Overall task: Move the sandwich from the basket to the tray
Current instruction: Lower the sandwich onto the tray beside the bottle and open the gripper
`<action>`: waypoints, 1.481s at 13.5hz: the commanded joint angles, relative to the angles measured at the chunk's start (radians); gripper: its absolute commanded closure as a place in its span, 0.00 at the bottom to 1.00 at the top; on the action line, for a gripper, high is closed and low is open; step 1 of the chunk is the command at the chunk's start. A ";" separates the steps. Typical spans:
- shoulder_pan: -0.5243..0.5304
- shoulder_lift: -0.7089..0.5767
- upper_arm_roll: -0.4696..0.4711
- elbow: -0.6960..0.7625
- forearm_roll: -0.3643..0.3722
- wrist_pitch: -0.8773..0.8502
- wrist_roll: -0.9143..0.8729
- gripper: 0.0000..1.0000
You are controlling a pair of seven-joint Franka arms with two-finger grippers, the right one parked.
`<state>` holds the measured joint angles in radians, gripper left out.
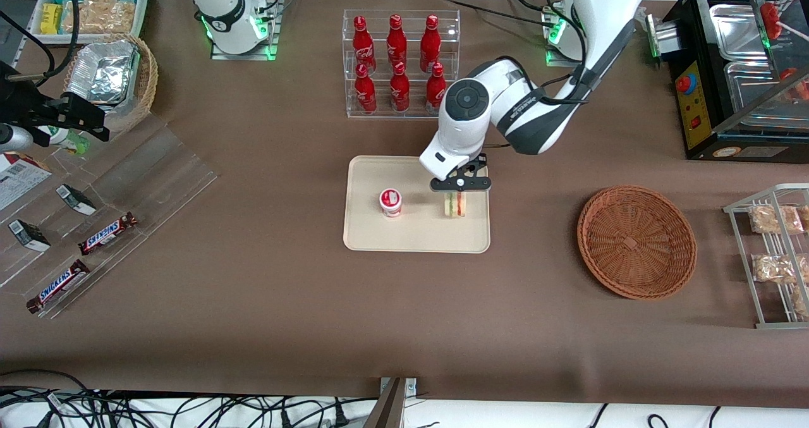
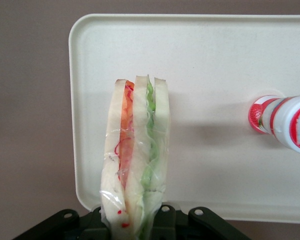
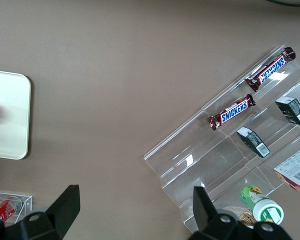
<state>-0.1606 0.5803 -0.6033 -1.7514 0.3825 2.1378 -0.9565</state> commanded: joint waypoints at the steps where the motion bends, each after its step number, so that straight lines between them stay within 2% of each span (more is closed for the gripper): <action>1: -0.023 0.064 0.004 0.010 0.110 0.019 -0.085 1.00; 4: -0.025 0.102 0.002 0.015 0.167 0.027 -0.110 1.00; 8: -0.028 0.121 0.002 0.018 0.173 0.027 -0.110 0.98; 9: -0.030 0.121 0.004 0.018 0.174 0.027 -0.108 0.81; 10: -0.030 0.121 0.004 0.018 0.174 0.027 -0.107 0.36; 11: -0.030 0.121 0.004 0.018 0.190 0.027 -0.107 0.00; 15: -0.027 0.112 0.000 0.045 0.194 0.016 -0.110 0.00; 20: 0.016 0.069 -0.007 0.145 0.141 -0.062 -0.100 0.00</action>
<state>-0.1691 0.6808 -0.6025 -1.6460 0.5458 2.1380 -1.0543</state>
